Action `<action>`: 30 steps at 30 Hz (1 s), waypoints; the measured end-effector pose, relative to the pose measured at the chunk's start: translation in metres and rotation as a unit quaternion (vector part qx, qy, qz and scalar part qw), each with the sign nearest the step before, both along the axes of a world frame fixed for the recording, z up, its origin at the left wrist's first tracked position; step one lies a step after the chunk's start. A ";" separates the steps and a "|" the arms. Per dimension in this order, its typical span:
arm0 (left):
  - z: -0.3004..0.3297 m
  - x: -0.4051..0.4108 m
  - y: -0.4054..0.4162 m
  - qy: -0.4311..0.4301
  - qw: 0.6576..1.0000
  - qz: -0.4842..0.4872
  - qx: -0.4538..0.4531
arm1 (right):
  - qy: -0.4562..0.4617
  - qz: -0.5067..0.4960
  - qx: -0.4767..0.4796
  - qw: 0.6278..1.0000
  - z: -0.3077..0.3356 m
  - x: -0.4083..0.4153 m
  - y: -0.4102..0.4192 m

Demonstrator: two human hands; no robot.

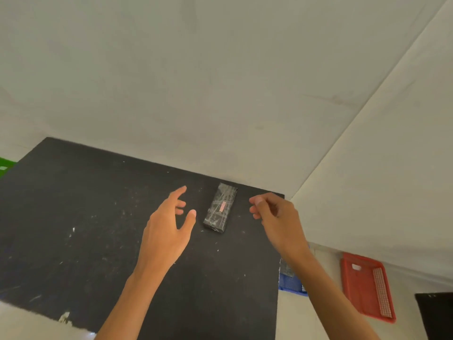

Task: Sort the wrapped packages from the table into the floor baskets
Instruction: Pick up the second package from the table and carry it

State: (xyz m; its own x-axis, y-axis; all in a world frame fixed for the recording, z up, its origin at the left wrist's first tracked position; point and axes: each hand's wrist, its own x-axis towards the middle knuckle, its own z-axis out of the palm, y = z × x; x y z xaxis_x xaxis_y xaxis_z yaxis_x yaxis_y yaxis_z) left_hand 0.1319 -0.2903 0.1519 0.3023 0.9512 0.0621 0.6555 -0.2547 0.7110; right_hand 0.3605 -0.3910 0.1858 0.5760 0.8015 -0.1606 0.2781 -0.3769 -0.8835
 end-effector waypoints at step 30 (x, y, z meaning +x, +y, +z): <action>-0.222 0.010 0.209 0.317 0.883 -0.274 -0.213 | 0.484 -0.325 0.142 0.800 -0.122 -0.037 0.117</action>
State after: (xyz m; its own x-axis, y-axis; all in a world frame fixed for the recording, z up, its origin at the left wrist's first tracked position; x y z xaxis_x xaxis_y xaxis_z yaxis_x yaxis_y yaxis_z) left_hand 0.1422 -0.0812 -0.0697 0.5699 0.5474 -0.6128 0.8172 -0.4556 0.3530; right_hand 0.3234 -0.2740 0.0638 0.6023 0.4662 -0.6480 -0.7612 0.0908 -0.6422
